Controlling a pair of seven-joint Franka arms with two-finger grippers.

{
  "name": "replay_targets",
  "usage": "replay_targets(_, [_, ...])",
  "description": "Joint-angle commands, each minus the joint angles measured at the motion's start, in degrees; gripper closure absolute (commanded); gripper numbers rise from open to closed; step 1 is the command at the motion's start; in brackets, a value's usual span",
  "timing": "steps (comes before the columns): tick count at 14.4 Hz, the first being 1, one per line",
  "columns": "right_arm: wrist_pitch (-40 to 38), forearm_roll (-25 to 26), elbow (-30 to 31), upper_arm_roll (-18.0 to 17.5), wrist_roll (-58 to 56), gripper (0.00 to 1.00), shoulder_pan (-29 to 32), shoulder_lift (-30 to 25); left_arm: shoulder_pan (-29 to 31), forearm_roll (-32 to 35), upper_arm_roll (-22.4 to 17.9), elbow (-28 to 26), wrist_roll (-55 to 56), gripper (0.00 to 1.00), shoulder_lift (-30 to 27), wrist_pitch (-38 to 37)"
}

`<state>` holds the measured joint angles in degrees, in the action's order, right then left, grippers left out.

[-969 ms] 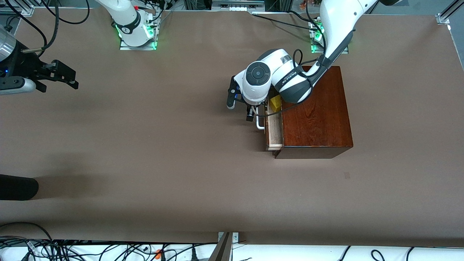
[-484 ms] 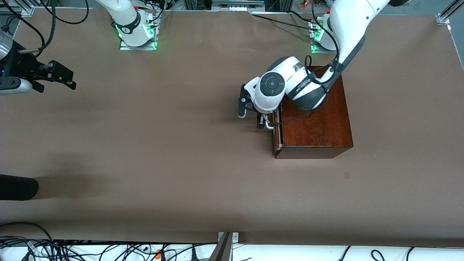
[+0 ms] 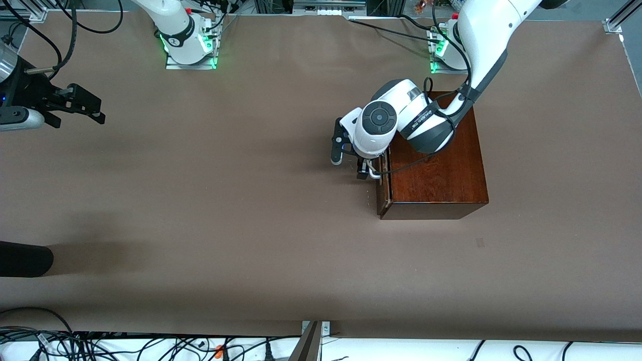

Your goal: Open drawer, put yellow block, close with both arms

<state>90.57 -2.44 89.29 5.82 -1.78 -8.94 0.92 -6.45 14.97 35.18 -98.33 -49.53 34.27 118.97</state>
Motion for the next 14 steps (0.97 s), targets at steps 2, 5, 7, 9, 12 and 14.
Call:
replay_targets(2, [-0.2, -0.3, -1.2, -0.4, 0.7, 0.00, 0.6, 0.5, 1.4, 2.6, -0.7, -0.2, -2.1, 0.00, -1.5, -1.1])
replay_targets(5, [-0.1, -0.3, -1.2, -0.3, 0.5, 0.00, 0.7, 0.5, 1.4, 2.5, -0.7, -0.2, -2.8, 0.00, -1.5, -1.1])
replay_targets(7, [-0.2, -0.3, -1.2, -0.3, 0.6, 0.00, 0.7, 0.5, 1.5, 2.6, -0.7, -0.2, -2.8, 0.00, -1.5, -1.1])
replay_targets(9, [-0.1, -0.3, -1.2, -0.3, 0.8, 0.00, 0.7, 0.5, 1.7, 2.6, -0.7, -0.2, -2.9, 0.00, -1.5, -1.2])
replay_targets(12, [-0.5, -0.3, -1.2, -0.3, 0.7, 0.00, 0.7, 0.5, 1.7, 2.5, -0.7, -0.2, -2.8, 0.00, -1.5, -1.5])
replay_targets(14, [-0.5, -0.3, -1.2, 0.0, 0.5, 0.00, 0.9, 0.6, 1.8, 2.4, -0.6, -0.2, -2.8, 0.00, -1.6, -1.5])
